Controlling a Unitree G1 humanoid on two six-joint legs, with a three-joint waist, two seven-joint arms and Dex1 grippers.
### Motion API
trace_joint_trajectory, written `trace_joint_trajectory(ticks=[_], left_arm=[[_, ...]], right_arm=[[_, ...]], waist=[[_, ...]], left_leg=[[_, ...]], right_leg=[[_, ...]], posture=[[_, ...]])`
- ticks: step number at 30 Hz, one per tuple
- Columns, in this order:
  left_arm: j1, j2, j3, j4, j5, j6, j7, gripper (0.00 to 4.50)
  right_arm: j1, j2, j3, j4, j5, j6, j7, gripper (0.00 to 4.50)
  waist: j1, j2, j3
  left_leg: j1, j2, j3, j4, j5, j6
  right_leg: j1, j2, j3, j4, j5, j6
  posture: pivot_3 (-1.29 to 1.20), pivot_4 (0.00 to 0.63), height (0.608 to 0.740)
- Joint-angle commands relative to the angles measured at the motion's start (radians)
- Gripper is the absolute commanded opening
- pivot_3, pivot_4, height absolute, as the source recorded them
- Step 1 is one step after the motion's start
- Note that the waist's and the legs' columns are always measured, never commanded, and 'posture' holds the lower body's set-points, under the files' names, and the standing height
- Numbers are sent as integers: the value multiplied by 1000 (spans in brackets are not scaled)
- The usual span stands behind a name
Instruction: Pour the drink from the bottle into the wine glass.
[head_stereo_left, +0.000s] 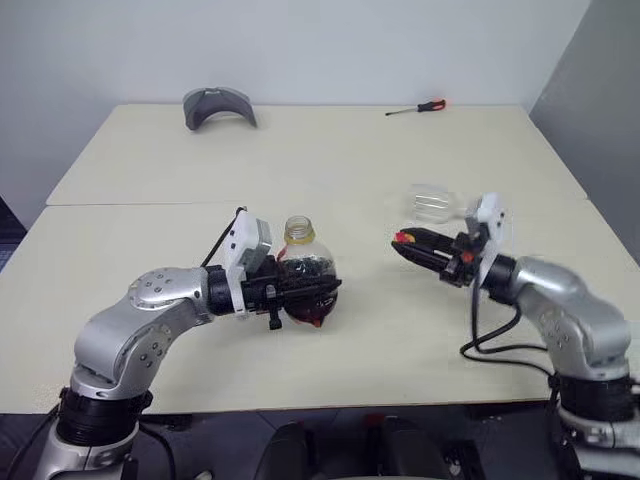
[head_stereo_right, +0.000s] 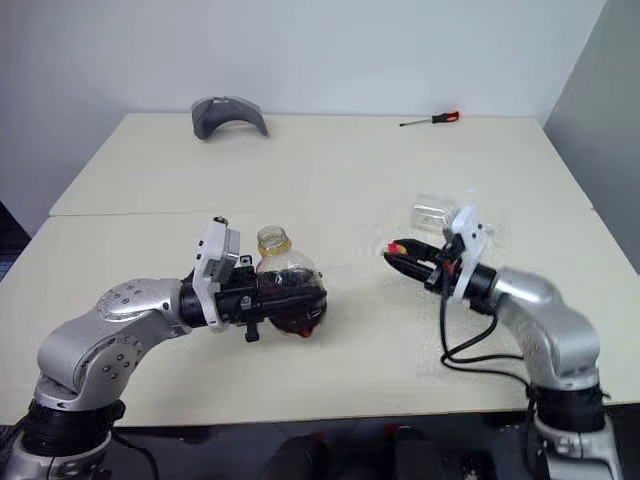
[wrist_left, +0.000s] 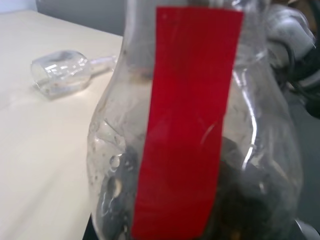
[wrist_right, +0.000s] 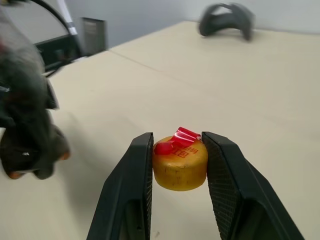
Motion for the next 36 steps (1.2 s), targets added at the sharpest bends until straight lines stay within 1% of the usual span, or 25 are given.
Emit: trace_joint_trajectory(ticks=[1,5,6,9,13,16,19,21,25,29,33,36], left_arm=[[-9,-15,2,-35,2,-33,14,1294],[-24,-29,-12,-24,7,-38,18,1294],[-27,-32,-15,-22,8,-39,18,1294],[-30,-40,-25,-24,10,-40,20,1294],[-31,-40,-25,-28,4,-35,18,1294],[-35,-36,-24,-20,8,-38,11,1294],[-44,-35,-22,-14,7,-36,10,1294],[-46,-34,-20,-11,6,-37,7,1294],[-43,-34,-18,-15,5,-34,12,1294],[-39,-34,-13,-16,5,-32,19,1294],[-23,-26,3,-20,9,-30,36,1294],[-4,-27,29,-15,18,-36,71,1294]], right_arm=[[43,34,-2,-52,-101,-59,-164,1212],[116,86,-1,42,-254,-174,-331,1212],[122,106,-13,78,-275,-190,-372,1212],[143,152,-16,170,-306,-230,-431,1212],[179,180,14,226,-340,-281,-444,1212],[180,203,10,262,-342,-298,-455,1212],[165,221,-11,275,-324,-276,-472,1212],[157,220,-17,266,-310,-254,-460,1911],[143,210,-28,238,-280,-234,-435,3132],[140,179,-20,187,-279,-197,-422,4449],[137,132,-40,102,-246,-137,-401,4500],[102,80,-59,23,-131,-83,-295,4500]], waist=[[0,0,0],[0,0,0],[1,0,0],[0,0,0],[-2,0,0],[-2,0,0],[-2,0,0],[-2,0,0],[-2,0,0],[-1,0,0],[-2,0,0],[-2,0,0]], left_leg=[[0,0,0,0,0,0],[0,0,0,0,0,-1],[0,0,0,0,0,-1],[1,-1,1,0,0,-1],[1,0,1,-1,0,-1],[2,0,2,-1,0,-1],[2,0,2,-1,0,-1],[2,0,2,-1,0,-1],[2,0,2,-1,0,0],[2,0,2,-1,0,0],[2,0,2,-1,0,0],[2,0,2,-1,0,0]], right_leg=[[0,0,0,0,0,0],[0,0,0,0,0,0],[0,0,0,0,0,0],[0,1,1,0,0,0],[0,1,2,0,0,0],[1,1,2,0,0,0],[1,1,2,0,0,0],[1,1,2,0,0,0],[1,1,3,0,0,0],[1,1,3,0,0,0],[1,1,3,0,0,0],[1,1,3,0,0,0]], posture=[[0,150,740],[0,150,740],[0,150,740],[0,150,740],[0,150,740],[0,150,740],[0,150,740],[0,150,740],[0,150,740],[0,150,740],[0,150,740],[0,150,740]])
